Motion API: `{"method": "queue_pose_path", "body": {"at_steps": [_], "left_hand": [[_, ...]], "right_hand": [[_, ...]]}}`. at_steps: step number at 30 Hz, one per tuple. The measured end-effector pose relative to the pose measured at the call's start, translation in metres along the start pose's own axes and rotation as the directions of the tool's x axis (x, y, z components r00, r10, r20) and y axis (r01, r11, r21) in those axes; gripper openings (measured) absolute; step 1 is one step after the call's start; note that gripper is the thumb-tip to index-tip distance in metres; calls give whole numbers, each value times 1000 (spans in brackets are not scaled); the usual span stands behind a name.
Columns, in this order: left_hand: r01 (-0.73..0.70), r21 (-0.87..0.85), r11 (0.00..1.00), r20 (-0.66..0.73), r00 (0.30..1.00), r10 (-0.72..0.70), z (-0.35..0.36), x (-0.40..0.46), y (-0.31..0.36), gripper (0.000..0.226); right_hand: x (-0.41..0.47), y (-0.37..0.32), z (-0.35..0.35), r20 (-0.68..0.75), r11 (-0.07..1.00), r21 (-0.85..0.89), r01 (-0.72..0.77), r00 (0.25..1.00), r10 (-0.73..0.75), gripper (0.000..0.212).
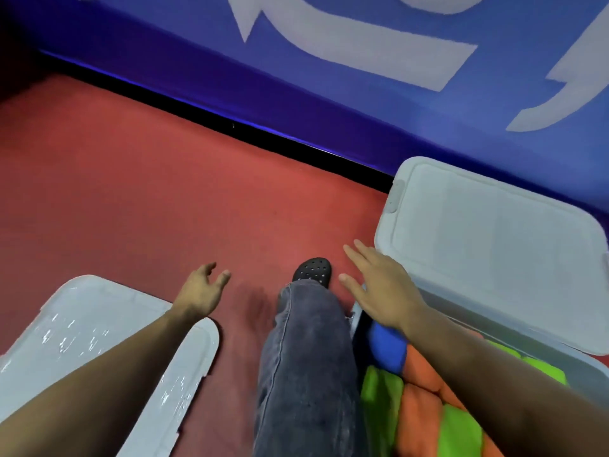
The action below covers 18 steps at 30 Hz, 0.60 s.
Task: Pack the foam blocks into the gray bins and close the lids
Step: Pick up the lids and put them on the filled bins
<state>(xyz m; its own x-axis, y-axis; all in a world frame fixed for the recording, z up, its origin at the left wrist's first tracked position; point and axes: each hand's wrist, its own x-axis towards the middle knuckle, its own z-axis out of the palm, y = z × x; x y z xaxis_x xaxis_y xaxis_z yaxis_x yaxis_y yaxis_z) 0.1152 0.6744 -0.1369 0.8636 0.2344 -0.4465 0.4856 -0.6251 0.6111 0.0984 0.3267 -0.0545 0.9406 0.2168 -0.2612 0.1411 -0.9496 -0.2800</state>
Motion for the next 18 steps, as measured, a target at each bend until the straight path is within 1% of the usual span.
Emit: {"method": "queue_pose_path", "body": {"at_steps": [3, 6, 8, 10, 14, 18], "left_hand": [[153, -135, 979, 30, 988, -150, -1, 13, -43, 57], [303, -268, 914, 120, 952, -281, 12, 25, -85, 39], [367, -293, 883, 142, 930, -339, 25, 29, -105, 34], [388, -244, 889, 126, 921, -368, 41, 36, -124, 35], [407, -79, 910, 119, 910, -397, 66, 59, -158, 38], [430, 70, 900, 105, 894, -435, 90, 81, -166, 56]], "right_hand": [[25, -19, 15, 50, 1000, 15, 23, 998, -24, 66], [46, -34, 29, 106, 998, 10, 66, 992, -67, 67], [59, -41, 39, 142, 996, 1, 85, 986, -85, 67], [71, -46, 48, 172, 997, 13, 72, 982, -74, 65], [88, -41, 68, 220, 997, 68, 42, 974, -56, 64], [100, -23, 89, 246, 995, 102, 0, 969, -25, 65]]}}
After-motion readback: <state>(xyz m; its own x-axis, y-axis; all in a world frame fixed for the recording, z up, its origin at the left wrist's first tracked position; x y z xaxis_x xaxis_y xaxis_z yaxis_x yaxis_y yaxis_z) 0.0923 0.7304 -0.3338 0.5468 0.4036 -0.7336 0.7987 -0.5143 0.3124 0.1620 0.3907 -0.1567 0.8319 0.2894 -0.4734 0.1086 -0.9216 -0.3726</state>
